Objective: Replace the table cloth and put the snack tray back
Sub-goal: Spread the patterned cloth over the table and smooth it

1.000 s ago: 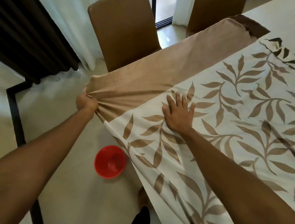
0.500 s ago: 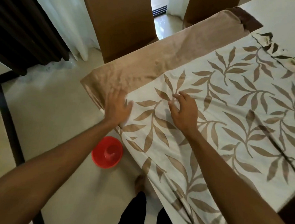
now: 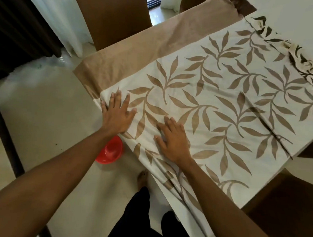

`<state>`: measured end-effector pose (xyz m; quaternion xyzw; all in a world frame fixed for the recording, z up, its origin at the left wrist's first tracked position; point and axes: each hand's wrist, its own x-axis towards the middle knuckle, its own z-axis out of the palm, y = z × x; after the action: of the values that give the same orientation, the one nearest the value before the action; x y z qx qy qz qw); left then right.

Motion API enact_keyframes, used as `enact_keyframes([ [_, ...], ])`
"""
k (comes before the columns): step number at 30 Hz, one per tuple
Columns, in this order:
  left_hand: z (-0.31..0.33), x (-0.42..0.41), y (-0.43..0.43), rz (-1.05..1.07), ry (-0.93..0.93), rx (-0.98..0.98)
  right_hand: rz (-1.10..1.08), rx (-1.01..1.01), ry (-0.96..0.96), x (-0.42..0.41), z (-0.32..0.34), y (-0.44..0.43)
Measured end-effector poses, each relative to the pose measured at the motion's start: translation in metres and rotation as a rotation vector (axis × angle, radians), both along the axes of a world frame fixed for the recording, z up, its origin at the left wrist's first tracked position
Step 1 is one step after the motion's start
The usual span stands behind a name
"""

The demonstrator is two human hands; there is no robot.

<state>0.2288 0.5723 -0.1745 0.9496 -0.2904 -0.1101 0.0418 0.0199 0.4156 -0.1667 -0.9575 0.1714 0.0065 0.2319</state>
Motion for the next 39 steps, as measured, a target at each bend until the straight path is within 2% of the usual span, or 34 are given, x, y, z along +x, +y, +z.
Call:
enact_keyframes([
  [4,0.018,-0.046,-0.001,-0.016,-0.051,-0.085,-0.199,-0.038,-0.077,-0.051,0.007,-0.033],
  [7,0.025,-0.118,-0.018,-0.219,0.085,-0.207,-0.278,-0.043,-0.09,-0.107,0.001,-0.053],
  [12,0.025,-0.241,-0.041,-0.425,0.191,-0.486,-0.104,-0.028,-0.189,-0.202,-0.01,-0.037],
  [14,0.03,-0.275,-0.041,-0.463,0.203,-0.475,0.035,-0.019,-0.197,-0.228,-0.012,-0.026],
  [16,0.032,-0.298,-0.036,-0.498,0.206,-0.459,0.077,0.023,-0.219,-0.24,-0.012,-0.026],
  [21,0.03,-0.348,-0.011,-0.555,0.208,-0.335,-0.082,0.011,-0.191,-0.252,-0.01,-0.048],
  [28,0.026,-0.356,0.033,-0.56,0.08,-0.129,-0.072,-0.075,-0.14,-0.258,-0.011,-0.039],
  [31,0.031,-0.362,0.046,-0.586,-0.003,-0.16,-0.068,-0.082,-0.052,-0.262,-0.011,-0.022],
  [35,0.042,-0.388,0.029,-0.631,-0.053,-0.361,-0.036,-0.096,-0.01,-0.267,-0.01,-0.001],
  [39,0.03,-0.424,0.017,-0.649,-0.064,-0.248,-0.024,-0.097,-0.011,-0.269,-0.01,-0.001],
])
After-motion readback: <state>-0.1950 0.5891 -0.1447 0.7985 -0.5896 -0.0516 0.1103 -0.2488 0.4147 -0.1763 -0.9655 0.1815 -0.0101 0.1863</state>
